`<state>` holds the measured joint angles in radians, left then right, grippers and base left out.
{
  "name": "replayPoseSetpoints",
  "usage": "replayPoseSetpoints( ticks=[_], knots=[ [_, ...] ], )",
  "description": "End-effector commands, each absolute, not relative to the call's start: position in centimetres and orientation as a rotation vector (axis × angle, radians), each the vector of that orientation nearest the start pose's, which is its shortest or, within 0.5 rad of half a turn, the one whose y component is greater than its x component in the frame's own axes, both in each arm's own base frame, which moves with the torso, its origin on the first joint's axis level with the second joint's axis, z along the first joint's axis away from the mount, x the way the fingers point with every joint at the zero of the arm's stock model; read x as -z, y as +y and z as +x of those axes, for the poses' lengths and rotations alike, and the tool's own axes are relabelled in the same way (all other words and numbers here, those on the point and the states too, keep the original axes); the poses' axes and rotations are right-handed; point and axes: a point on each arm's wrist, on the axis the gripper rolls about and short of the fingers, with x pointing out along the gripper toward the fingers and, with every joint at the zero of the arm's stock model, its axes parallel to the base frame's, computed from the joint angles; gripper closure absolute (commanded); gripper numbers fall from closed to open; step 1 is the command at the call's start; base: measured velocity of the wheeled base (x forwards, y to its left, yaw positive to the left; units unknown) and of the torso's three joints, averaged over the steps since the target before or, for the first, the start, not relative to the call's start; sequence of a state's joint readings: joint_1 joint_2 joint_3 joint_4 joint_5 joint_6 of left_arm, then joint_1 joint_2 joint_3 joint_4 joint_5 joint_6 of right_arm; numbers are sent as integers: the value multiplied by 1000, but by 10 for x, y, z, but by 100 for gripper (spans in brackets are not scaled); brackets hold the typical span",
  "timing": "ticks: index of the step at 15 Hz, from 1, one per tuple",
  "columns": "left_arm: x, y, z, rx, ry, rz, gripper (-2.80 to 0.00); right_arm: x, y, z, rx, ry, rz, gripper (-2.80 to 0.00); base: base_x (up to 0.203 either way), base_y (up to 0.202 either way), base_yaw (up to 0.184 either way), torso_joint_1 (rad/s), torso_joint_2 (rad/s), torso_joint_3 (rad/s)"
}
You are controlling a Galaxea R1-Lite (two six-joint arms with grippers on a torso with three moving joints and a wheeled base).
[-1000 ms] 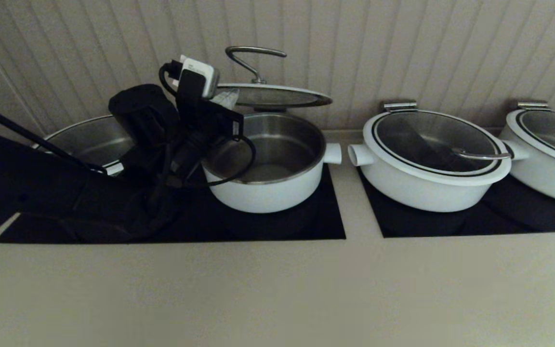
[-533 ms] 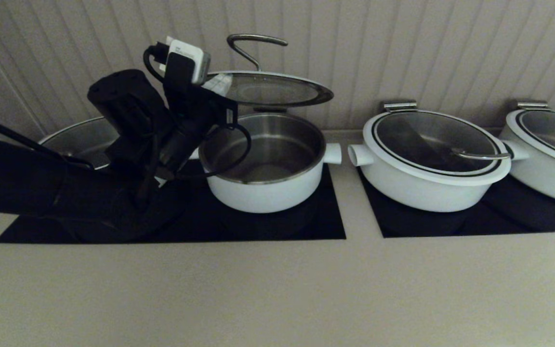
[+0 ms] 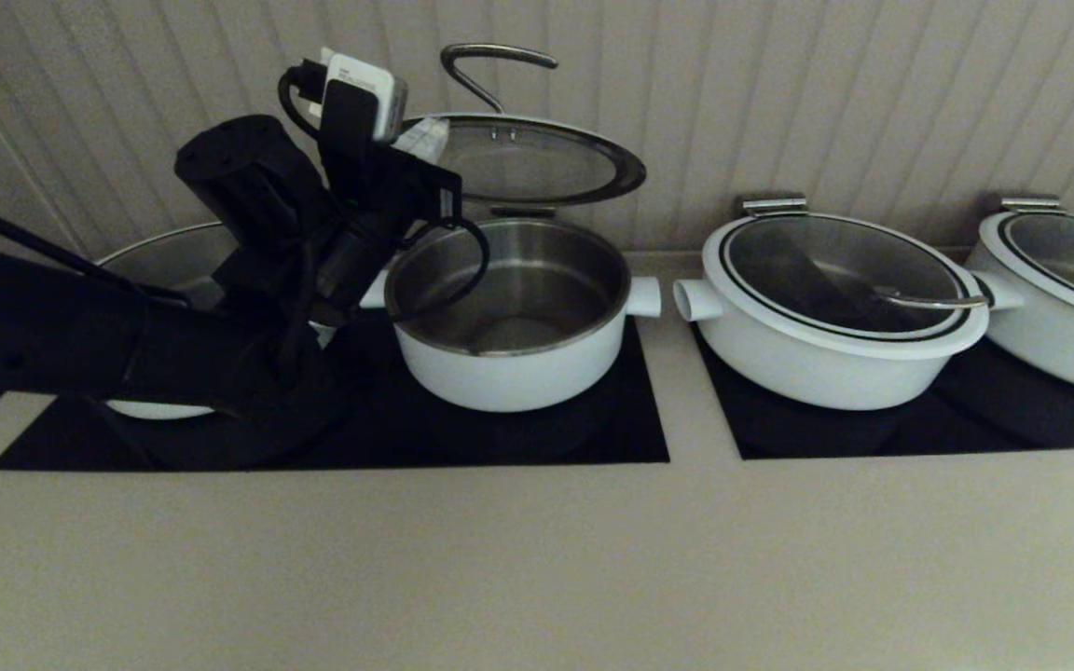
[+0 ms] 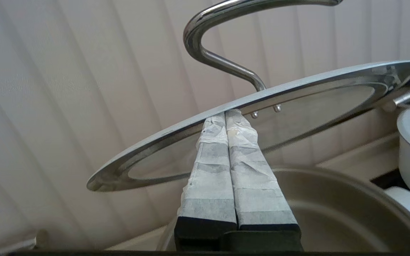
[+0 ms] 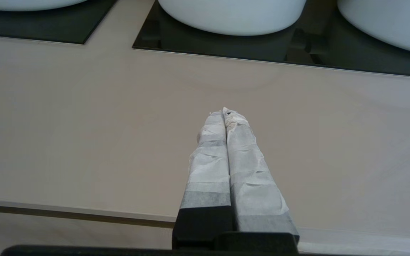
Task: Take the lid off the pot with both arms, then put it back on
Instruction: Open the pot lid completely
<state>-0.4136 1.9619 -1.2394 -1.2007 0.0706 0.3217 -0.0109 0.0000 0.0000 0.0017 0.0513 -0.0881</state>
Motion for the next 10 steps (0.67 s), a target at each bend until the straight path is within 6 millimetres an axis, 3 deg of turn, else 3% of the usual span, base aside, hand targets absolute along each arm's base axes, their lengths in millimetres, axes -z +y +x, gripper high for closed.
replayPoseSetpoints(
  ticks=[1,5,10],
  knots=[
    [-262,-158,367,251,-526,196,0,-75,1,-23,-41,0,-89,0,0,0,0,0,0,0],
    [-269,-157,378,229,-566,190,0,-75,1,-23,-41,0,-89,0,0,0,0,0,0,0],
    [-288,-157,377,192,-697,187,0,-75,1,-23,-41,0,-89,0,0,0,0,0,0,0]
  ],
)
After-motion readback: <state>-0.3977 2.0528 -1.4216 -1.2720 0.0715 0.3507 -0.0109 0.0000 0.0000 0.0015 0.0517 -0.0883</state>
